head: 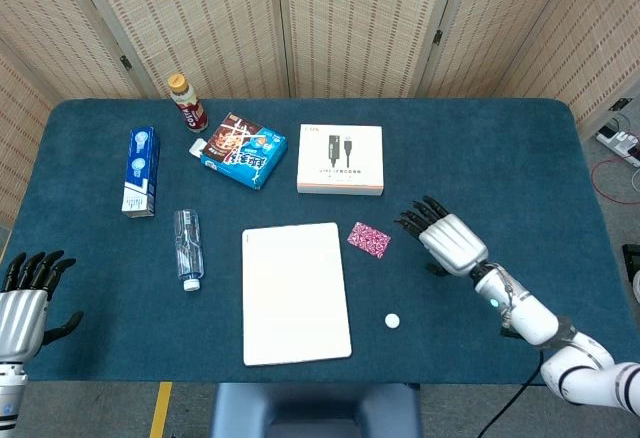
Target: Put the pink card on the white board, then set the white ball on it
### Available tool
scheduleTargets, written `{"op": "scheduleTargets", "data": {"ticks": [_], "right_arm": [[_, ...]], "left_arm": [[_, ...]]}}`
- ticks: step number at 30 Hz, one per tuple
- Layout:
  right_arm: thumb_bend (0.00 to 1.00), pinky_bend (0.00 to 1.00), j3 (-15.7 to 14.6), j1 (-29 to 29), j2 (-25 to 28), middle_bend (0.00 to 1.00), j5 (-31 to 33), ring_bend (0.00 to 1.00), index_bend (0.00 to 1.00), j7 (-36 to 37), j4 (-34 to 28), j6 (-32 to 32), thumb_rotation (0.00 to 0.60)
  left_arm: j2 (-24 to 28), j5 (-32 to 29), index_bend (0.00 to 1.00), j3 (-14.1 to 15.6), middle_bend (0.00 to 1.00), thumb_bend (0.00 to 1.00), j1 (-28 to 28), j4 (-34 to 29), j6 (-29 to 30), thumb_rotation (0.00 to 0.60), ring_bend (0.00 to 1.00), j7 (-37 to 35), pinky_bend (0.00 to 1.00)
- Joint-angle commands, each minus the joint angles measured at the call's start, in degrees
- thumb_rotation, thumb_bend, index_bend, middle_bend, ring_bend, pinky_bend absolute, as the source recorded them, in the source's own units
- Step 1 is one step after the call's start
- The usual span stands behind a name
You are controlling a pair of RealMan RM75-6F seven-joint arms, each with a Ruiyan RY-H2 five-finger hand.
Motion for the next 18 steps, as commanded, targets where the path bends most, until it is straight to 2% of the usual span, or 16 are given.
{"op": "scheduleTargets", "data": {"ticks": [1,9,18], "right_arm": [[0.25,0.00,0.1,3.3,-2.6,0.14,0.3,0.00,0.13,0.2,3.2,-3.5,0.600],[0.25,0.00,-0.8,9.2,-7.4,0.13,0.4,0.00,0.15,-2.0,9.0,-8.8,0.600],[0.25,0.00,-2.1,13.2,-11.4,0.13,1.3,0.00,0.18,-5.1,13.8,-12.4,0.600]], "left_arm": [[0.0,0.0,0.23,0.0,0.16,0.26,0.0,0.0,0.0,0.600,0.12,0.0,0.00],[0.0,-0.6,0.23,-0.1,0.16,0.26,0.0,0.0,-0.5,0.600,0.12,0.3,0.00],[0.4,-1.0,0.23,0.2,0.16,0.26,0.1,-0.2,-1.1,0.600,0.12,-0.9,0.00]]}}
